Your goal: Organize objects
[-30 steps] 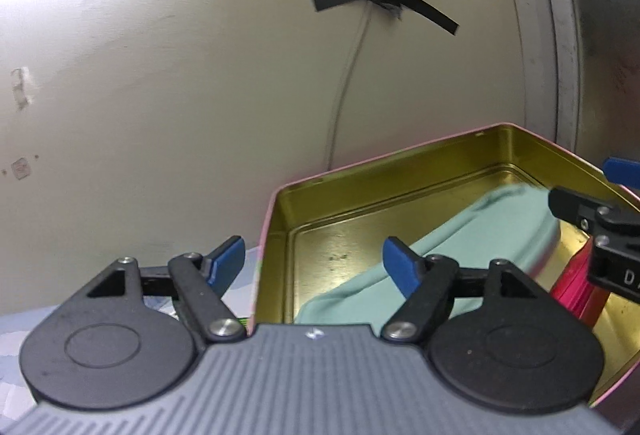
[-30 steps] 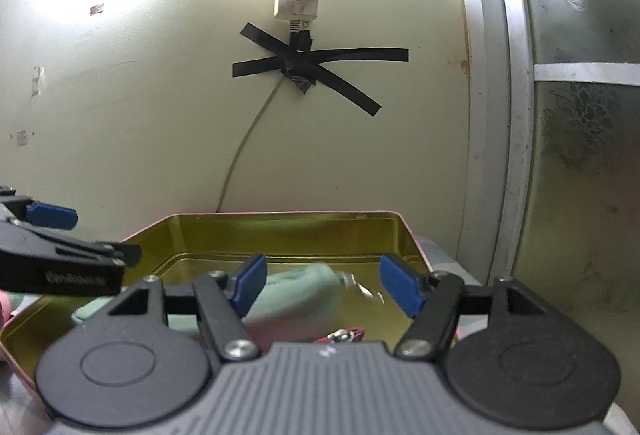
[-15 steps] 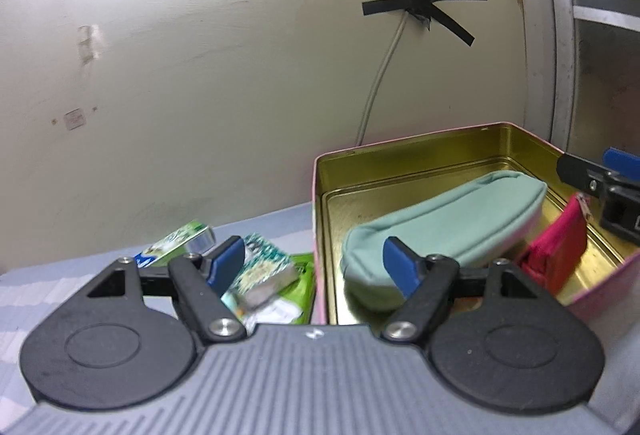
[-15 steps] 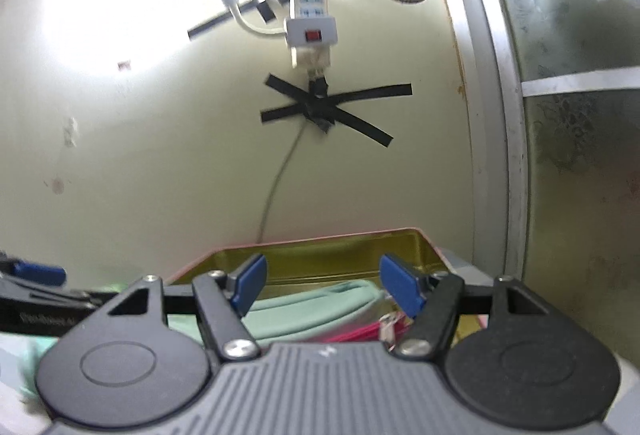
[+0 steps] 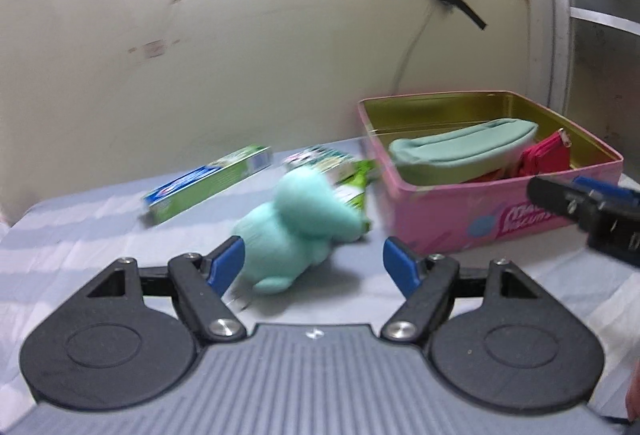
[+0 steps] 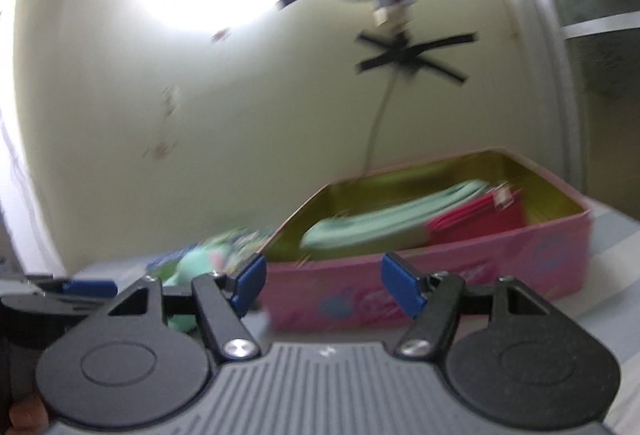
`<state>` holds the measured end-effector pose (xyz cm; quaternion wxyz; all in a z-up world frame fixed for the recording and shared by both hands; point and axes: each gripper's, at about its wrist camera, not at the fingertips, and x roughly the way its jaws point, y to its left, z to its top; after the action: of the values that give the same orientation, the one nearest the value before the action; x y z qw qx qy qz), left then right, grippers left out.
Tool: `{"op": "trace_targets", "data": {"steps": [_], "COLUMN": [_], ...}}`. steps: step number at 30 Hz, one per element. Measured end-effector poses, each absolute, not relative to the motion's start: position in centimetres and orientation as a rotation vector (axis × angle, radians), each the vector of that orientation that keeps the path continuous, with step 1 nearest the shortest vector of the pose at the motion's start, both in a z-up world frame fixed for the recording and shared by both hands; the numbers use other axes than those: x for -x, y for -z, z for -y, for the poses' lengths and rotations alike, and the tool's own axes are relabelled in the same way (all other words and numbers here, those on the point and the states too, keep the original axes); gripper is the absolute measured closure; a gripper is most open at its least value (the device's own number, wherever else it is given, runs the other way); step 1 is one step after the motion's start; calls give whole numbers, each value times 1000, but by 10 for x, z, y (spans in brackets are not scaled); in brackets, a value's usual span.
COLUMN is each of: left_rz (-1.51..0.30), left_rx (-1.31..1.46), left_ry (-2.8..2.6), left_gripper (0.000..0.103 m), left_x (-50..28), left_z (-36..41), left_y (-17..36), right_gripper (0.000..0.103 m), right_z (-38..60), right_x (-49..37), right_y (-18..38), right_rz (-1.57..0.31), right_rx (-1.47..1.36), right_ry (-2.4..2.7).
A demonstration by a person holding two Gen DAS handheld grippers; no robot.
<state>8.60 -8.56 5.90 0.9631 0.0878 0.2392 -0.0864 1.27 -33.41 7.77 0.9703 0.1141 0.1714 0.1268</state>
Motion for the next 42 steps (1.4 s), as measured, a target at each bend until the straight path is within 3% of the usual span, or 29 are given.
{"op": "trace_targets", "data": {"steps": [21, 33, 37, 42], "left_rz": [-493, -504, -514, -524], "left_rx": [-66, -13, -5, 24], "left_ry": [-38, -83, -80, -65], "left_gripper": [25, 25, 25, 18], "left_x": [-46, -46, -51, -52], "left_z": [-53, -87, -93, -101], "left_y": [-33, -24, -20, -16], "right_gripper": [37, 37, 27, 24], "right_z": [205, 172, 165, 155], "right_x": [27, 33, 34, 35], "right_y": [-58, -54, -52, -49], "right_rz": [-517, -554, -567, -586], "right_rx": [-33, 32, 23, 41], "right_ry": [-495, -570, -605, -652]}}
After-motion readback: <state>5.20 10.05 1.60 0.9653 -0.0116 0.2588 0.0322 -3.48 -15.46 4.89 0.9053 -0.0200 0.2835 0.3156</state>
